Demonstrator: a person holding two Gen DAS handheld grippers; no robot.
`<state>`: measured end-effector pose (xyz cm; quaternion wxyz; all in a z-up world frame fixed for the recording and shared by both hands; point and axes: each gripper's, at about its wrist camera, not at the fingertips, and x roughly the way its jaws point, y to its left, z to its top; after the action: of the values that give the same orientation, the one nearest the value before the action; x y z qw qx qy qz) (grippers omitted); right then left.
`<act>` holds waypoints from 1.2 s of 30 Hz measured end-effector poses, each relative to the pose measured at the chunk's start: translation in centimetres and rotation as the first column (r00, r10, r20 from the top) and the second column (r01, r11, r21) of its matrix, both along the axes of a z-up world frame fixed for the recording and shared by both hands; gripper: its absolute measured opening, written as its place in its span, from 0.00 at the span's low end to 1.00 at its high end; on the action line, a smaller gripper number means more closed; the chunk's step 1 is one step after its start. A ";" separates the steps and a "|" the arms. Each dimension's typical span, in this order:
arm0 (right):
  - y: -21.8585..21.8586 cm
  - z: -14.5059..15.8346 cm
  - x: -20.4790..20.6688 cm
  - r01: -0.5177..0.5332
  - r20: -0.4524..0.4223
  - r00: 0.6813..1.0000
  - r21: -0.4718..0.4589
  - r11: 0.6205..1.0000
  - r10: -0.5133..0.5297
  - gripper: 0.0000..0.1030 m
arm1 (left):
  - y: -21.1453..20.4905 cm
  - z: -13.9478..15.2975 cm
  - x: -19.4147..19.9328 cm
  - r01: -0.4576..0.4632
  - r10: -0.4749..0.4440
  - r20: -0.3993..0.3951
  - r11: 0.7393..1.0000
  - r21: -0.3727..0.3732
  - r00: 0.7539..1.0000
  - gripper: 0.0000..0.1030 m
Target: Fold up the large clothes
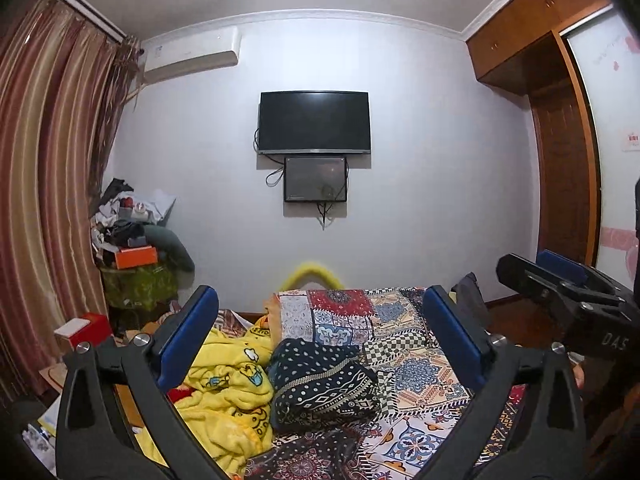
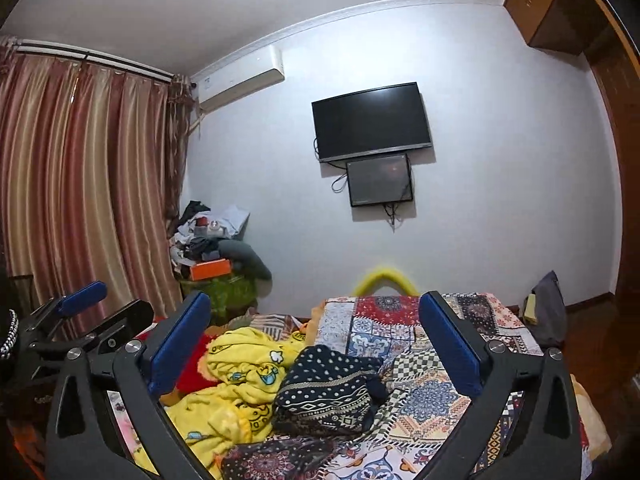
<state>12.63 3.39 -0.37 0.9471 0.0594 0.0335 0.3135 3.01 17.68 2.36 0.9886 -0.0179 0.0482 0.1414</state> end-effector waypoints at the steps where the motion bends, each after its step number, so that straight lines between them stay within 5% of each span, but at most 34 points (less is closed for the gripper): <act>1: 0.0 -0.2 -0.1 0.004 0.003 1.000 -0.004 1.000 -0.004 1.00 | 0.2 -0.1 0.1 0.003 -0.003 -0.002 1.000 -0.008 1.000 1.00; 36: -0.4 -0.1 -0.6 0.017 -0.016 1.000 -0.045 0.999 -0.017 1.00 | 0.3 -0.8 0.6 0.007 -0.007 -0.021 1.000 -0.019 1.000 1.00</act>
<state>12.05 3.01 -0.45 0.9506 0.0411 0.0477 0.3040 3.57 17.98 1.59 0.9883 -0.0258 0.0602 0.1376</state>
